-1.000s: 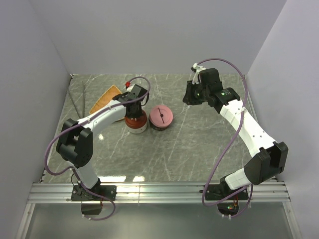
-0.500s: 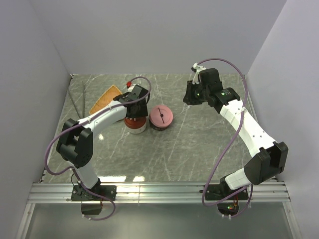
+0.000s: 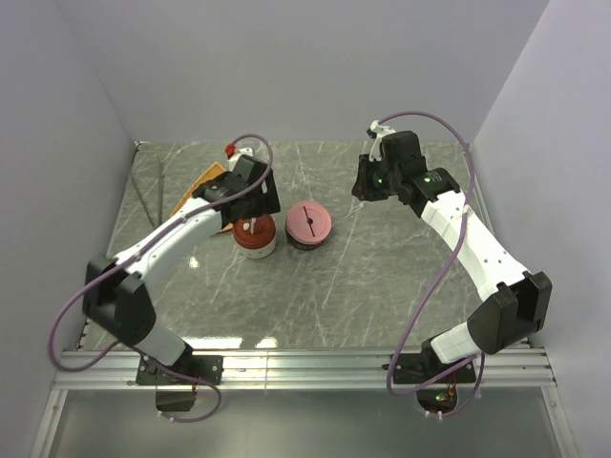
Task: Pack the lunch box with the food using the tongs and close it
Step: Put the lid back on the lunch box
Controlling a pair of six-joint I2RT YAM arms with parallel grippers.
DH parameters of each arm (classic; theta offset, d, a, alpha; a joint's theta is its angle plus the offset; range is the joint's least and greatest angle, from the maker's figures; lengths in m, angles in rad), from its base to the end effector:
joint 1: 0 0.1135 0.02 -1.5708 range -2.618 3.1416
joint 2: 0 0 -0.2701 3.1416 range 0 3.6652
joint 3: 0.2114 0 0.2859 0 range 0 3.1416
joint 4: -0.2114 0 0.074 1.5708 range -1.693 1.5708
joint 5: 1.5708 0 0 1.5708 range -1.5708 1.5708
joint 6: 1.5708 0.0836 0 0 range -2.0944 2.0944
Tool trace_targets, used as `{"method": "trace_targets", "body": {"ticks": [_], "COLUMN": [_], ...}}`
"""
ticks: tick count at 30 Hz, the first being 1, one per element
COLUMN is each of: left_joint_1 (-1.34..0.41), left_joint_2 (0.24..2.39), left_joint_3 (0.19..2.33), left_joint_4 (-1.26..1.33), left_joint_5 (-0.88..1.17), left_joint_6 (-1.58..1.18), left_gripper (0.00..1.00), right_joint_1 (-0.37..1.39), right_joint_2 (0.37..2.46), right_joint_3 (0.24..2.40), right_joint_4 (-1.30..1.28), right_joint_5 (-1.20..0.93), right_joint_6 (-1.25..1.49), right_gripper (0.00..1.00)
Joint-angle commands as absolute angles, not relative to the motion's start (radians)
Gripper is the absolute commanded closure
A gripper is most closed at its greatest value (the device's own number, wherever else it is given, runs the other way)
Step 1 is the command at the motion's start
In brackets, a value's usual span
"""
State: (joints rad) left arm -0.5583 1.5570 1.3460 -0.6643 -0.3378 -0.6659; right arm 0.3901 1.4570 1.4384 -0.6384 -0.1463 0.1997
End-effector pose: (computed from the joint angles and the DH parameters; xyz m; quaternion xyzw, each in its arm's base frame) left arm 0.3541 -0.1885 0.2663 -0.1070 0.9223 -0.0637 0.3657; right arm 0.3598 0.1611 0.3409 -0.1172 0.8879 0.1906 0.4019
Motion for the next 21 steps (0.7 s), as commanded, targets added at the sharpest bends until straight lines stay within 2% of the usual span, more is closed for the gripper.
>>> {"method": "trace_targets", "body": {"ticks": [1,4,7,14,21], "left_joint_1": [-0.557,-0.532,-0.422,-0.071,-0.029], "left_joint_2": [1.427,1.335,1.241,1.106,1.078], "left_joint_3": [1.344,1.286,1.195,1.083,1.115], "left_joint_4": [-0.65,-0.618,-0.563,-0.497,-0.488], "left_joint_5": [-0.383,-0.393,-0.319,-0.134,-0.123], "left_joint_6": [-0.669,-0.673,-0.663,-0.569,-0.492], "left_gripper": [0.11,0.09,0.07,0.06,0.05], "right_joint_1": [0.38,0.359,0.324,0.229,0.192], "right_joint_2": [1.424,1.417,1.411,1.384,1.376], "right_joint_3": [1.434,1.413,1.385,1.338,1.327], "right_joint_4": [-0.617,-0.608,-0.598,-0.574,-0.569], "right_joint_5": [-0.132,-0.137,-0.141,-0.153,-0.146], "right_joint_6": [0.189,0.192,0.201,0.228,0.247], "right_gripper": [0.71,0.71,0.7,0.7,0.7]}}
